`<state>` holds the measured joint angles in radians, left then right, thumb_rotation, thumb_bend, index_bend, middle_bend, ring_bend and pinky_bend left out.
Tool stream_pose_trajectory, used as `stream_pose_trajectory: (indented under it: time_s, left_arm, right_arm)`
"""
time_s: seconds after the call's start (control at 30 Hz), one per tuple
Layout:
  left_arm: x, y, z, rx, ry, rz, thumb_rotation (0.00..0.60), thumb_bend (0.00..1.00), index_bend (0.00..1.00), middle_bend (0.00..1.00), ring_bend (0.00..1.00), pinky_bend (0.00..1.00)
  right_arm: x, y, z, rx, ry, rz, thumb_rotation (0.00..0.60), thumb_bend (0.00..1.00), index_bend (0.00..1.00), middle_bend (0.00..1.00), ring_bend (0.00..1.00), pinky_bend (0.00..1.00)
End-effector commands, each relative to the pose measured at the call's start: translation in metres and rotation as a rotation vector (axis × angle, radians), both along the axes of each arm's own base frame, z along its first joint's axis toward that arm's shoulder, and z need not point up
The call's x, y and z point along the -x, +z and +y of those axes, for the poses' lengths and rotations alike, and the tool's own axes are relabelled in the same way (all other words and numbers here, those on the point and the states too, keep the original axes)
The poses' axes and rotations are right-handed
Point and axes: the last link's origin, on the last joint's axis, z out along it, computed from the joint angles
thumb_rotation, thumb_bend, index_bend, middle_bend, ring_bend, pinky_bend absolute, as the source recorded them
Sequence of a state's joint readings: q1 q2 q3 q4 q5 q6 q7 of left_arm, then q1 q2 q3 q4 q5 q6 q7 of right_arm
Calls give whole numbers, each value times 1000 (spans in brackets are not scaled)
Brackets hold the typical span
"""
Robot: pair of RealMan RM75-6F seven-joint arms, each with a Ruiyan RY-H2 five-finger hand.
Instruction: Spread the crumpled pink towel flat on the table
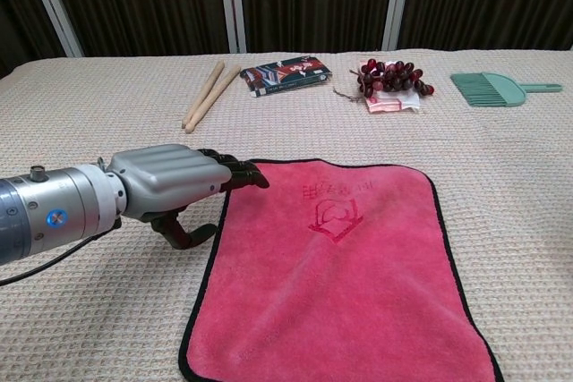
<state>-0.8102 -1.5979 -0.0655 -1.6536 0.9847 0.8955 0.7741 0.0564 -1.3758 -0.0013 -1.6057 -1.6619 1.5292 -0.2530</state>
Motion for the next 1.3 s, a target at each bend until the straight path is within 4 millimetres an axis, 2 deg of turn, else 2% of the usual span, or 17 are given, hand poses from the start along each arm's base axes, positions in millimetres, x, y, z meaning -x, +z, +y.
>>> stream_pose_trajectory:
  time_s: [0.03, 0.6, 1.3]
  left_arm:
    - [5, -1, 6, -10, 18, 20, 600, 575, 0, 10, 0, 19]
    - [4, -13, 13, -3, 21, 36, 600, 577, 0, 11, 0, 19]
    - [19, -5, 19, -36, 41, 101, 600, 586, 0, 10, 0, 19]
  right_arm:
    - [0, 0, 0, -2, 2, 1, 600, 418, 0, 0, 0, 0]
    - [0, -4, 1, -16, -7, 1, 600, 418, 0, 0, 0, 0]
    - [-3, -4, 4, -27, 3, -21, 600, 418, 0, 0, 0, 0]
